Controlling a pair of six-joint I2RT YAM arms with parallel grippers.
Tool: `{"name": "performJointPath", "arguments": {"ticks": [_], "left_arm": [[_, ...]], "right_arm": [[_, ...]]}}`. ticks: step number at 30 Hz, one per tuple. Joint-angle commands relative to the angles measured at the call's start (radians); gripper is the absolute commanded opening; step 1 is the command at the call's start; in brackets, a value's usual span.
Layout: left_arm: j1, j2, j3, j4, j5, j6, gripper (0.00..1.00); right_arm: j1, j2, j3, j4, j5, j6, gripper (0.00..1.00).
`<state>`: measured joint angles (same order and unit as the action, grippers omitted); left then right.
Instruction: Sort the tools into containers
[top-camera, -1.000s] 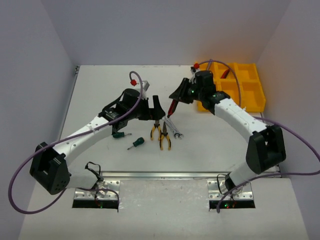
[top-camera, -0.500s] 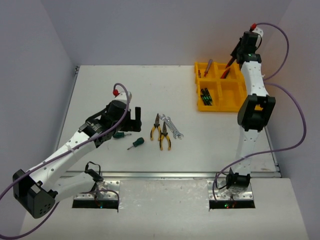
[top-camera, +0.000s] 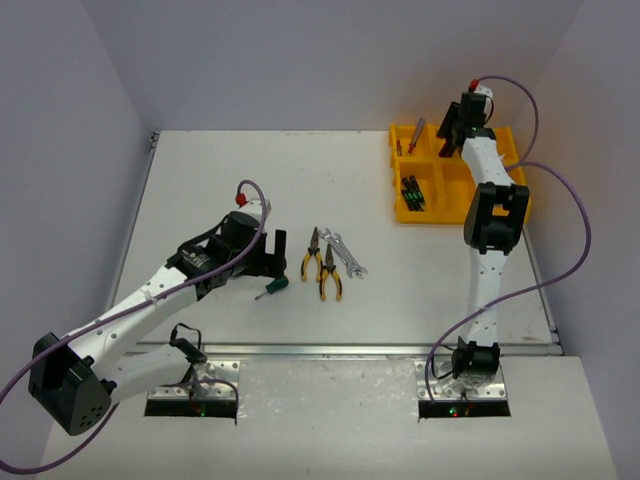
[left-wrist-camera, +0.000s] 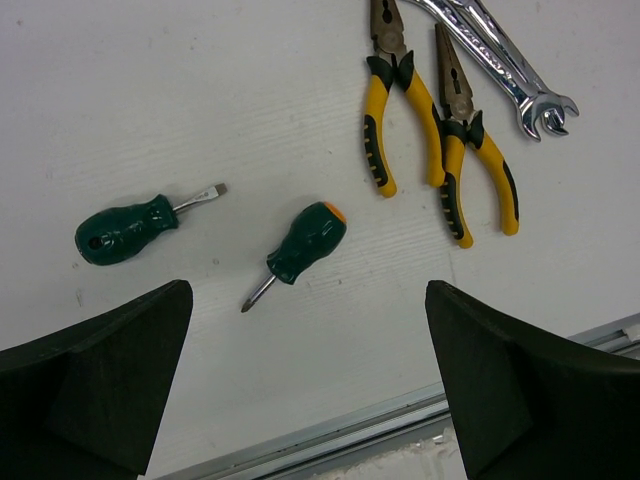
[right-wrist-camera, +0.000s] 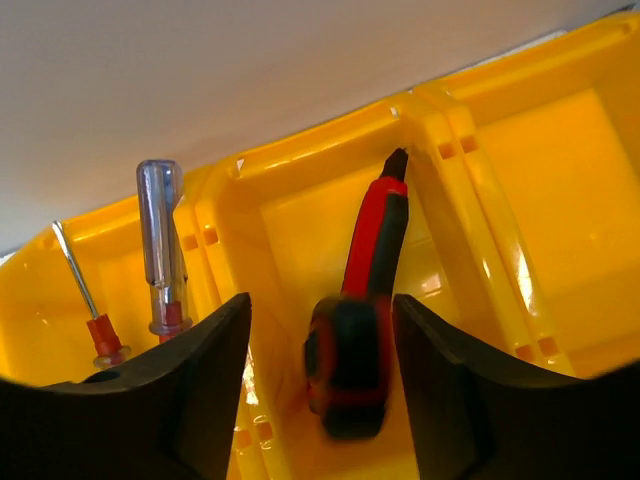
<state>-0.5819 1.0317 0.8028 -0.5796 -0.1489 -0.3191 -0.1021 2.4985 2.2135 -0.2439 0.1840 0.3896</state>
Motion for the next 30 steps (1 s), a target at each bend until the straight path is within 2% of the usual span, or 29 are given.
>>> {"name": "performJointPath", "arguments": {"ticks": [1, 2, 4, 5, 12, 15, 19, 21, 23, 25, 28, 29, 30], "left_arm": [[-0.007, -0.025, 0.01, 0.049, 0.011, 0.01, 1.0], [-0.007, -0.028, 0.009, 0.052, 0.009, 0.011, 1.0], [-0.007, -0.03, 0.008, 0.052, 0.006, 0.01, 1.0], [-0.007, -0.031, 0.008, 0.052, 0.003, 0.009, 1.0], [-0.007, -0.05, 0.009, 0.049, -0.027, 0.002, 1.0], [-0.007, -0.08, 0.011, 0.036, -0.106, -0.023, 1.0], [-0.007, -0.127, 0.022, -0.009, -0.279, -0.081, 1.0], [-0.006, -0.157, 0.035, -0.048, -0.388, -0.145, 1.0], [-0.006, -0.177, 0.038, -0.068, -0.436, -0.172, 1.0], [-0.004, -0.202, 0.043, -0.083, -0.473, -0.193, 1.0], [-0.004, -0.245, 0.045, -0.089, -0.497, -0.205, 1.0], [-0.003, -0.259, 0.044, -0.087, -0.497, -0.202, 1.0], [-0.003, -0.271, 0.04, -0.078, -0.489, -0.197, 1.0]], "right_arm": [[-0.002, -0.044, 0.064, 0.042, 0.008, -0.013, 0.77], [-0.002, -0.053, 0.076, 0.025, 0.01, -0.008, 0.87], [-0.002, -0.084, 0.077, 0.011, 0.006, 0.005, 0.97], [-0.002, -0.104, 0.081, 0.002, 0.0, 0.013, 0.99], [0.026, -0.275, 0.092, -0.062, -0.046, 0.036, 0.99], [0.08, -0.372, 0.046, -0.164, -0.062, 0.036, 0.99], [0.232, -0.554, -0.129, -0.3, -0.008, 0.012, 0.99], [0.383, -0.696, -0.305, -0.326, 0.082, -0.03, 0.99], [0.478, -0.779, -0.504, -0.304, 0.185, -0.049, 0.99], [0.558, -0.874, -0.673, -0.259, 0.1, -0.033, 0.99], [0.583, -0.991, -0.866, -0.182, -0.208, 0.021, 0.99], [0.602, -0.998, -0.905, -0.2, -0.252, 0.027, 0.99], [0.633, -0.995, -0.908, -0.25, -0.222, 0.027, 0.99]]}}
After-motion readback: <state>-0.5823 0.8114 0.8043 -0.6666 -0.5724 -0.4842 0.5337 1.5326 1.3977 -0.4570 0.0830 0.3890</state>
